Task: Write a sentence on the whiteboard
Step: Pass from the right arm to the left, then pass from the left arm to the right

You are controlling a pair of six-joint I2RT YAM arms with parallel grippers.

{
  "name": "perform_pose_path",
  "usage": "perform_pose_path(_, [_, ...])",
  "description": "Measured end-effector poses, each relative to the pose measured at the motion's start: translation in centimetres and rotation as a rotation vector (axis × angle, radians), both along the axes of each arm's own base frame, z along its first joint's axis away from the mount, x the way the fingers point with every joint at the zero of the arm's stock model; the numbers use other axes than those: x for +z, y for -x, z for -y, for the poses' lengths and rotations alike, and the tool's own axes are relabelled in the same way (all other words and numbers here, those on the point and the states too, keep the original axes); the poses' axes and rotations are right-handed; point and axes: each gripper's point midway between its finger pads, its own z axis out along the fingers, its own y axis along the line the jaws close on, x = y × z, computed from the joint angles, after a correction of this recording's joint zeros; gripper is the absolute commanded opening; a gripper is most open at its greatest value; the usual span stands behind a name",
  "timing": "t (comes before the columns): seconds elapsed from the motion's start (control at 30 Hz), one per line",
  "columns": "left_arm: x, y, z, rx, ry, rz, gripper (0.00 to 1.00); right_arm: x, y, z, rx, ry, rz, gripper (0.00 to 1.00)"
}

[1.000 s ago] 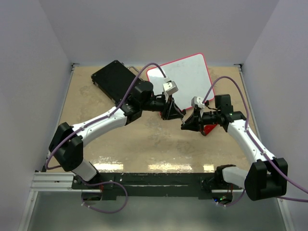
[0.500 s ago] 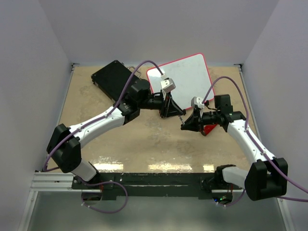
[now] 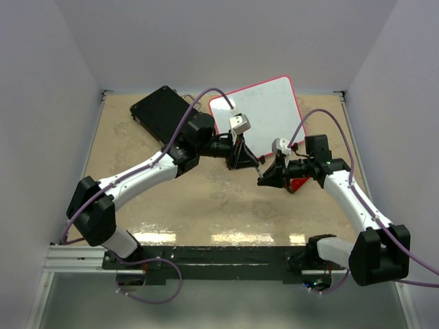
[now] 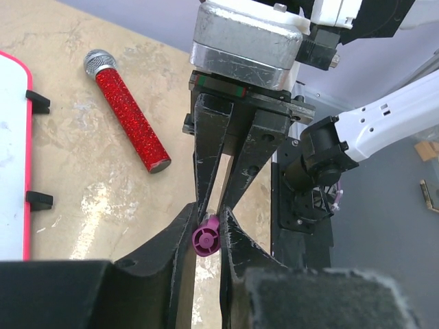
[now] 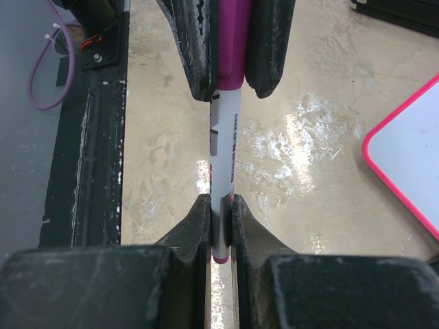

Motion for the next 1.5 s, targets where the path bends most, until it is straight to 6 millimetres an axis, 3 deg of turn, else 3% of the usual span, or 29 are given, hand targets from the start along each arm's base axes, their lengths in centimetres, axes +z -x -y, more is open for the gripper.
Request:
perform_pose_path(0.13, [0.1,-0.1,0.0,0.006,0.003,0.001,0.00,0.0,0.0,0.0,0.000,-0.001,-0.001,0.04])
perform_pose_path(0.2, [0.2,-0.3,0.0,0.016,0.012,-0.003,0.00,0.1,0.0,0.0,0.002,-0.003,0.001,0.54])
perform_pose_path(0.27, [0.0,-0.5,-0.2,0.040,0.030,-0.019,0.00,0.1,0.0,0.0,0.000,-0.002,0.000,0.66])
perform_pose_path(0.3, [-0.1,-0.7,-0.6,0.065,0.048,-0.035,0.00,0.0,0.0,0.0,-0.001,-0.001,0.000,0.86])
perform_pose_path(0.37, [-0.3,-0.9,-1.4,0.110,0.085,-0.060,0.00,0.1,-0.1,0.0,-0.003,-0.003,-0.004,0.97])
perform_pose_path(0.6, [-0.5,-0.1,-5.2,0.308,0.332,-0.229,0.00,1.6,0.4,-0.3,0.000,-0.039,0.009,0.99])
perform_pose_path(0.73, [-0.1,0.3,-6.5,0.392,0.455,-0.313,0.00,3.7,0.0,-0.6,0.014,-0.063,0.008,0.98])
perform_pose_path(0.9, [3.3,0.4,-7.4,0.423,0.604,-0.322,0.00,7.6,-1.4,-1.1,0.063,-0.087,0.038,0.93])
perform_pose_path(0.97, [4.4,0.5,-7.6,0.422,0.645,-0.317,0.00,8.2,-1.6,-1.2,0.093,-0.094,0.029,0.87])
perform_pose_path(1.07, [5.0,0.6,-7.6,0.425,0.673,-0.320,0.00,7.4,-1.3,-1.4,0.118,-0.086,-0.033,0.78])
perform_pose_path(1.17, [5.1,0.6,-7.6,0.430,0.682,-0.323,0.00,6.7,-0.5,-1.8,0.139,-0.071,-0.091,0.67])
perform_pose_path(1.3, [5.2,0.5,-7.6,0.440,0.687,-0.323,0.00,7.4,1.0,-2.8,0.168,-0.073,-0.097,0.46])
perform_pose_path(1.33, [5.2,0.5,-7.6,0.443,0.688,-0.322,0.00,7.7,1.3,-2.9,0.171,-0.075,-0.092,0.35])
perform_pose_path(1.4, [5.2,0.5,-7.5,0.446,0.688,-0.320,0.00,8.1,1.6,-3.0,0.170,-0.081,-0.086,0.21])
perform_pose_path(1.43, [5.2,0.5,-7.5,0.444,0.688,-0.322,0.00,8.2,1.6,-3.0,0.165,-0.078,-0.081,0.09])
perform_pose_path(1.5, [5.3,0.7,-7.4,0.436,0.690,-0.320,0.00,8.1,1.3,-3.0,0.148,-0.067,-0.085,0.00])
